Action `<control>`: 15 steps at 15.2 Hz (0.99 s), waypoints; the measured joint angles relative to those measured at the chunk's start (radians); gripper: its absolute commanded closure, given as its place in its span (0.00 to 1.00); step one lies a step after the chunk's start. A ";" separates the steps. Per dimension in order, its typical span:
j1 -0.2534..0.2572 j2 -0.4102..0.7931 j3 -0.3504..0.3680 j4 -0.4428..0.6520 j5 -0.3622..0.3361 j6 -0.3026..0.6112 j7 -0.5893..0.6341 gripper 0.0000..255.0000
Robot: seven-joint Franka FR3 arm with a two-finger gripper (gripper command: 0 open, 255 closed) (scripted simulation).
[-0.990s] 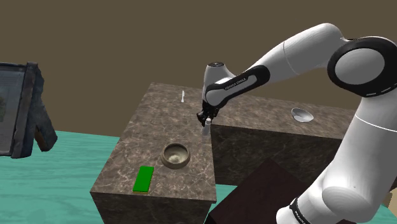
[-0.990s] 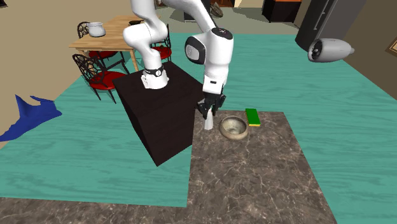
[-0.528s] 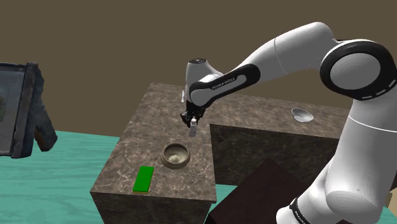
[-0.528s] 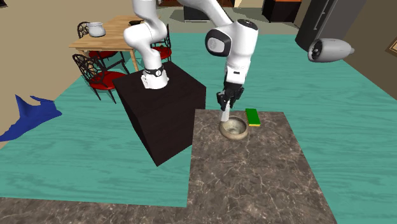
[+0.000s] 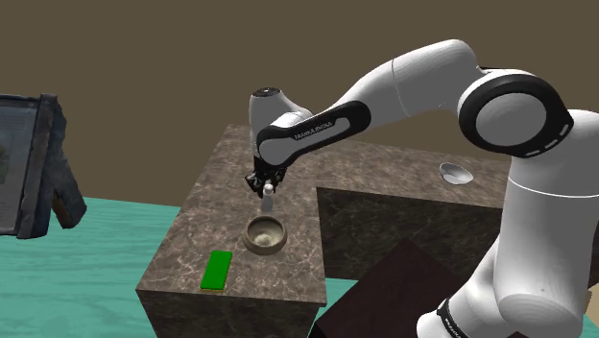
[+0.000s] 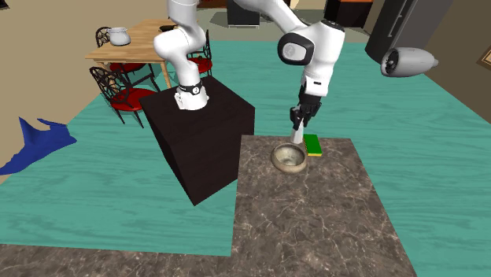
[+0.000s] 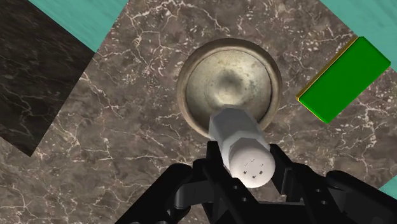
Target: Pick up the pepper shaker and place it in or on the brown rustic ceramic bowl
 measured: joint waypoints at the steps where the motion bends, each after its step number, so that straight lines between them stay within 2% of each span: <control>1: 0.002 0.008 0.000 0.001 -0.002 0.007 0.003 1.00; 15: 0.012 0.124 -0.016 -0.024 -0.032 0.145 0.036 1.00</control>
